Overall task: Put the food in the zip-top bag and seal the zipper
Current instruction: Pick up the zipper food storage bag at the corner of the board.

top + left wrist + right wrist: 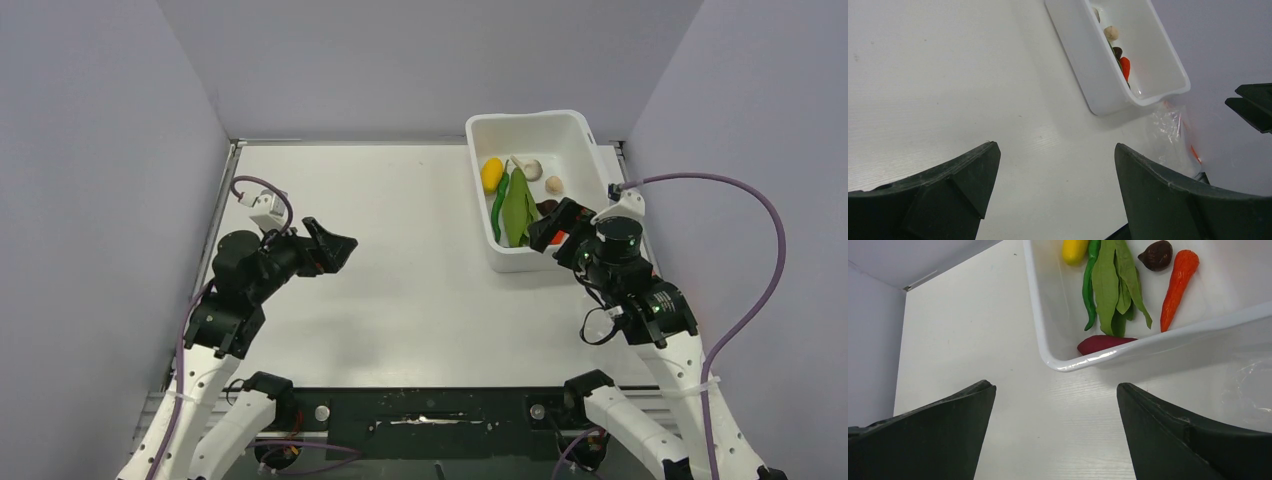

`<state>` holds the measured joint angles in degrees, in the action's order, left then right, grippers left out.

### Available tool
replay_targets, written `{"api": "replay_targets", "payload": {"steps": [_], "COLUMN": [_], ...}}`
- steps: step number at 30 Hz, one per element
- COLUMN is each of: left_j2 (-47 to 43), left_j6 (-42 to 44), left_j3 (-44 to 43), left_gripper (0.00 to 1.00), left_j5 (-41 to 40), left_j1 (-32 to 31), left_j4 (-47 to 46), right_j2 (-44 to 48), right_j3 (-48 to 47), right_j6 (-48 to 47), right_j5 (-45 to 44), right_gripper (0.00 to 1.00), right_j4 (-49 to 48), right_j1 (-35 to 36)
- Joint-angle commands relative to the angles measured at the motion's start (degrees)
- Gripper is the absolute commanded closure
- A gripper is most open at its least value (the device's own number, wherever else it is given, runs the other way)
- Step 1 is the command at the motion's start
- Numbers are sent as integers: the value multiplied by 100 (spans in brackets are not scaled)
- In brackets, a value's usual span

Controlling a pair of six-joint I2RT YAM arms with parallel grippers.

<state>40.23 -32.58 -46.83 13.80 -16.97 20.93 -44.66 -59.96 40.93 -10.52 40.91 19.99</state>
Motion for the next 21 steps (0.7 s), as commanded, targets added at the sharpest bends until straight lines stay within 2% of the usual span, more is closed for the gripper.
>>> {"api": "replay_targets", "payload": {"steps": [1,6,14,16,21], "left_j2": [-183,-194,5,44,188], "left_j6": [-33,12,61,39,79], "left_j3": [5,51,166,152,192], "left_gripper": [14,13,13,13,13], "left_j5": [45,10,-28,-5,-50], "left_j1": [-36,-37,-35,-36,-35], "left_j4": [-394,-355,-150,-126,-56], "right_j2": [104,109,-210,-317,-492], "right_j3": [-48,-96,-336,-413,-531], "right_j6": [37,247,1029,1110,1318], "right_j5": [-232,-504,-1814,-2120,-2705], "right_gripper": [2,2,0,6,32], "right_j4": [-117,-43,732,881,1133], "right_j1": [54,49,47,37,-100]}}
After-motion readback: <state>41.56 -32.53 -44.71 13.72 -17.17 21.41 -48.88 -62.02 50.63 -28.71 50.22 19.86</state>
